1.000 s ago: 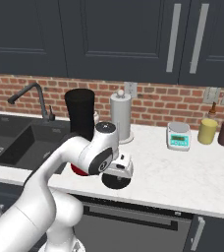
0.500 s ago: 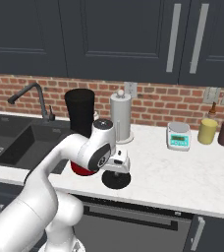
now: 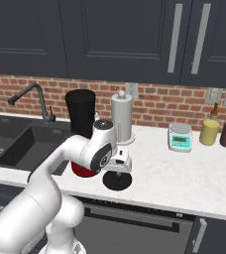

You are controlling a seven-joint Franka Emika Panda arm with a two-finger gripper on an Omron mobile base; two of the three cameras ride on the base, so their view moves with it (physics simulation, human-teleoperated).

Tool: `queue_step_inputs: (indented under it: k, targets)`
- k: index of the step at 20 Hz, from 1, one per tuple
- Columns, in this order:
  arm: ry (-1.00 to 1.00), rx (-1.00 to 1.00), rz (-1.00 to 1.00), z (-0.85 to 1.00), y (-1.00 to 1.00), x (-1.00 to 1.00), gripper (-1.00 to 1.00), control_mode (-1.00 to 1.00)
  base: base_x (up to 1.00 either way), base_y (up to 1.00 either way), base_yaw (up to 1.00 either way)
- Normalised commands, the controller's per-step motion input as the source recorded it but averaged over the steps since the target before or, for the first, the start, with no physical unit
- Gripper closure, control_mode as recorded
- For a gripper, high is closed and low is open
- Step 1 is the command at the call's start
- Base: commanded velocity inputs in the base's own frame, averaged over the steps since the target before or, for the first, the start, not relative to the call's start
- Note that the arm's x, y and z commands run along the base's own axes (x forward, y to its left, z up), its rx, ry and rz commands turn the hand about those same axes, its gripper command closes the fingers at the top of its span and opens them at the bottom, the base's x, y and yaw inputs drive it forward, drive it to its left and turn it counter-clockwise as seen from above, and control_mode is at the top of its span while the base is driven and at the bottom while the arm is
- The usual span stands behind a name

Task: Close the lid blender by securely placing the lid on top.

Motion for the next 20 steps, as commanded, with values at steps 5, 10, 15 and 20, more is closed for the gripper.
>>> queue_step_inputs:
  k: [5, 10, 15, 20]
  targets:
    - [0.00, -0.01, 0.00, -0.20, 0.00, 0.13, -1.00, -1.00, 0.00, 0.00, 0.00]
    - [0.00, -0.03, 0.00, -0.26, 0.00, 0.21, -1.00, -1.00, 0.00, 0.00, 0.00]
    - [0.00, -0.03, 0.00, -0.26, 0.00, 0.18, -1.00, -1.00, 0.00, 0.00, 0.00]
    - [0.00, -0.02, 0.00, -0.15, 0.00, 0.24, -1.00, -1.00, 0.00, 0.00, 0.00]
